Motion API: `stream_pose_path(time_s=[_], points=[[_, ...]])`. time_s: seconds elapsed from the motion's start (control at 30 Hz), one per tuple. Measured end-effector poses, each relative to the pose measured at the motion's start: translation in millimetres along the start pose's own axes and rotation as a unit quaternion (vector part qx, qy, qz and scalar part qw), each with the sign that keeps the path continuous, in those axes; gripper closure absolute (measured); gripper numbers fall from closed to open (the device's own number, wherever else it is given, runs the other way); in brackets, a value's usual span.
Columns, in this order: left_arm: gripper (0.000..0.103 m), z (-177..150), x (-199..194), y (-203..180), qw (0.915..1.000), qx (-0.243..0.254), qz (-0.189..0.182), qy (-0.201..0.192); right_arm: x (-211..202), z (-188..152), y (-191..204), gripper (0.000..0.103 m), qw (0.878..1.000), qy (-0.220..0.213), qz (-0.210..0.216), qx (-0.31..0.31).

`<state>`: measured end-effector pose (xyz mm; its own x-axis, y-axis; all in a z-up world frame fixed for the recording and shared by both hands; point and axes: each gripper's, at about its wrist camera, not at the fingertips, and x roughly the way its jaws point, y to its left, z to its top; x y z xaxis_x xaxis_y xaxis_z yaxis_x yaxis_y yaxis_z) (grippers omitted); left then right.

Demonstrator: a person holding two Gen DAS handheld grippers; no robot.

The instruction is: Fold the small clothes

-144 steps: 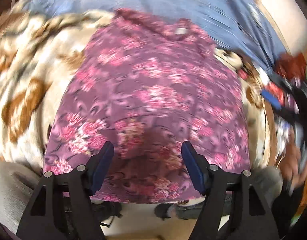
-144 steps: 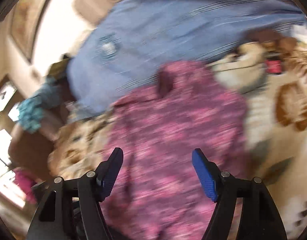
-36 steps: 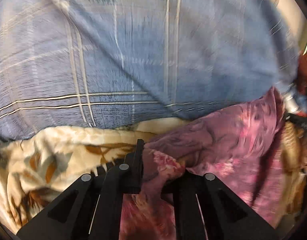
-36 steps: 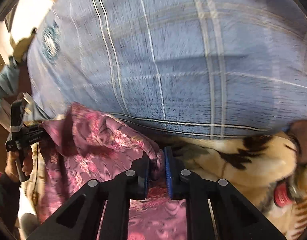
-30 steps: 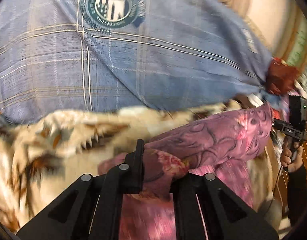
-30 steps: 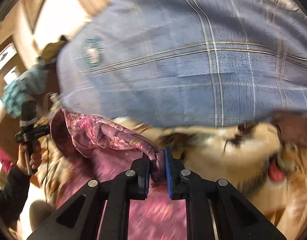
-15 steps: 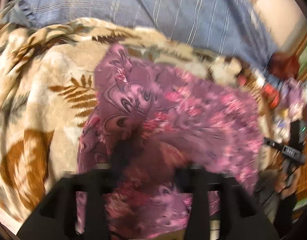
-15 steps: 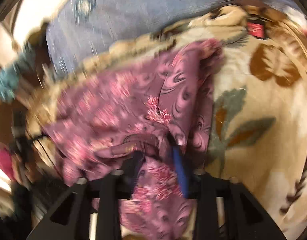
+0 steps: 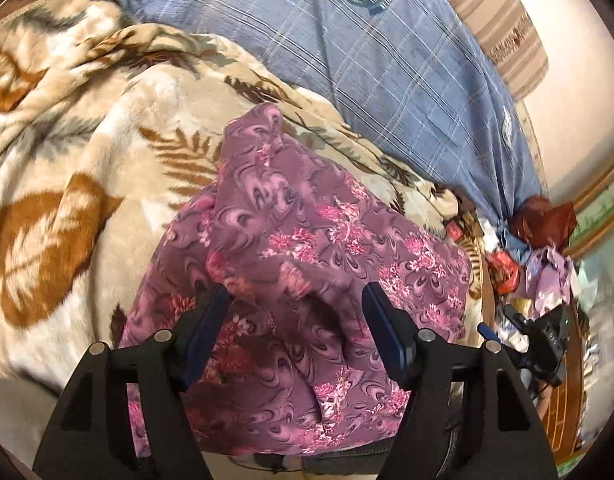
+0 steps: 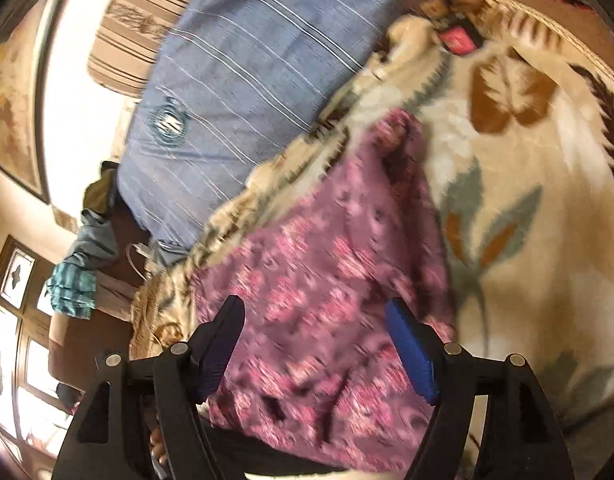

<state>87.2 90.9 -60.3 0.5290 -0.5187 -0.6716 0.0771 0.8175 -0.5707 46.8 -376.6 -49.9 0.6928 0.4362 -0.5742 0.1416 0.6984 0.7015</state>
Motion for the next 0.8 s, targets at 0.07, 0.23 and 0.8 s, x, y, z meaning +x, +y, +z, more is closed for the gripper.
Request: stream_pose_path(time_s=[0.07, 0.23, 0.8], points=[[0.034, -7.8, 2.2, 7.1, 0.9999, -0.01, 0.006, 0.0, 4.6, -5.1, -1.9, 0.028, 0.999, -0.021, -0.023, -0.01], [0.034, -22.4, 13.2, 1.7, 0.9999, 0.0, 0.01, 0.009, 10.7, -20.6, -13.7, 0.033, 0.999, -0.013, -0.046, -0.002], [0.036, -38.3, 80.7, -42.2, 0.9904, -0.072, -0.071, 0.095, 53.0, -63.1, -7.6, 0.056, 0.994, 0.056, 0.043, 0.085]])
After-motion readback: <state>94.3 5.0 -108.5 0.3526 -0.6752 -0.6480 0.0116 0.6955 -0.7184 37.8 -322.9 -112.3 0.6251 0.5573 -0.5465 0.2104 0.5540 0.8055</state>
